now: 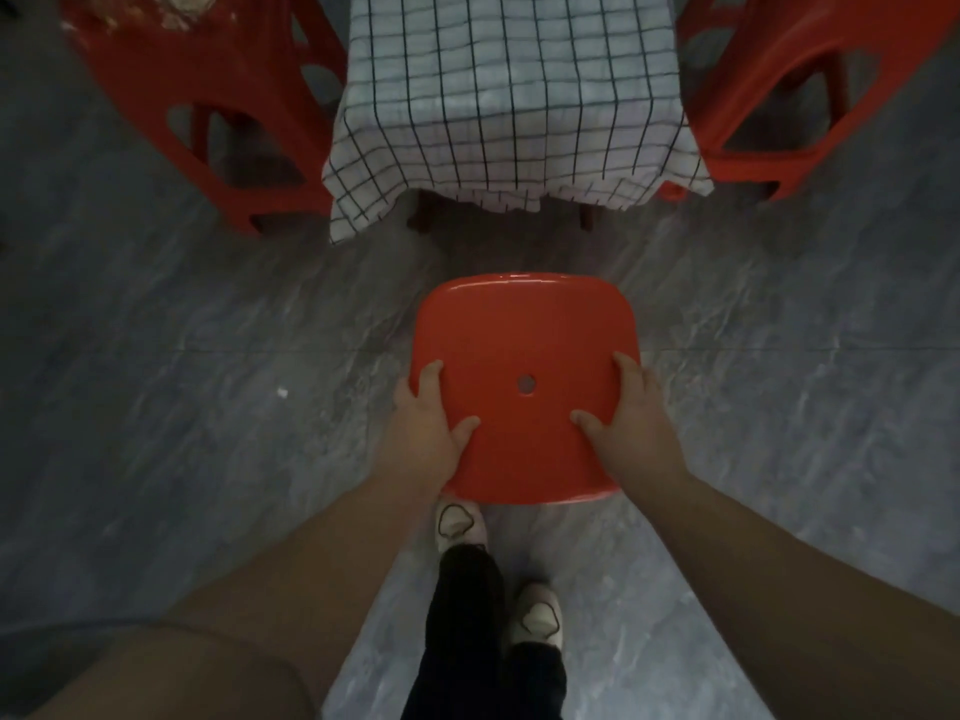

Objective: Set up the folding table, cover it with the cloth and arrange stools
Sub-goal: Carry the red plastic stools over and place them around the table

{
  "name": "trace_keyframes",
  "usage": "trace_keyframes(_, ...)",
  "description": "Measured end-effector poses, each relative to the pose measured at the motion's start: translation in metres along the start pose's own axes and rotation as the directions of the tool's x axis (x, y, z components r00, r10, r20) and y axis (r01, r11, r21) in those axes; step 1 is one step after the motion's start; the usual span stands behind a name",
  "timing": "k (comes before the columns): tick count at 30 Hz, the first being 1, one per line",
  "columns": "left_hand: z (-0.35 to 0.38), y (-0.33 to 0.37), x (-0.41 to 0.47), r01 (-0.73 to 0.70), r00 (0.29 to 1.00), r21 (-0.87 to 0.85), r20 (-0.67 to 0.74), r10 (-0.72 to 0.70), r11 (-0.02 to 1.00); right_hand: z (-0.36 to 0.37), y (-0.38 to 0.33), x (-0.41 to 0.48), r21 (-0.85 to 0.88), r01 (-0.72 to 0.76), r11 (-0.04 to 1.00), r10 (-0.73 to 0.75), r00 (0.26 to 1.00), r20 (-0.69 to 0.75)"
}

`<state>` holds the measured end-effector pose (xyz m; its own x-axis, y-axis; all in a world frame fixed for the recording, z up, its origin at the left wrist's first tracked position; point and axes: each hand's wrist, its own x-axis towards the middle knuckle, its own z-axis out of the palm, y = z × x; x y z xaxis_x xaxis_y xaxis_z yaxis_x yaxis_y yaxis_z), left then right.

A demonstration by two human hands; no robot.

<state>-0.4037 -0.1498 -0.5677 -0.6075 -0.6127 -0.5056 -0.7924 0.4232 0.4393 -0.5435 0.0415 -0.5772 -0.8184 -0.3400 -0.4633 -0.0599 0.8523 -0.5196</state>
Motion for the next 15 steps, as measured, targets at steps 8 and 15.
trace_keyframes(8, 0.034, -0.039, -0.075, 0.040, 0.999, -0.022, 0.001, -0.040, 0.999, 0.022, 0.040, -0.076, 0.000, -0.004, 1.000, 0.004, 1.000, 0.008)
trace_keyframes(15, 0.049, -0.052, -0.113, 0.036, 0.999, -0.054, 0.033, -0.034, 0.998, 0.031, 0.062, -0.117, 0.011, -0.014, 1.000, 0.014, 1.000, -0.005)
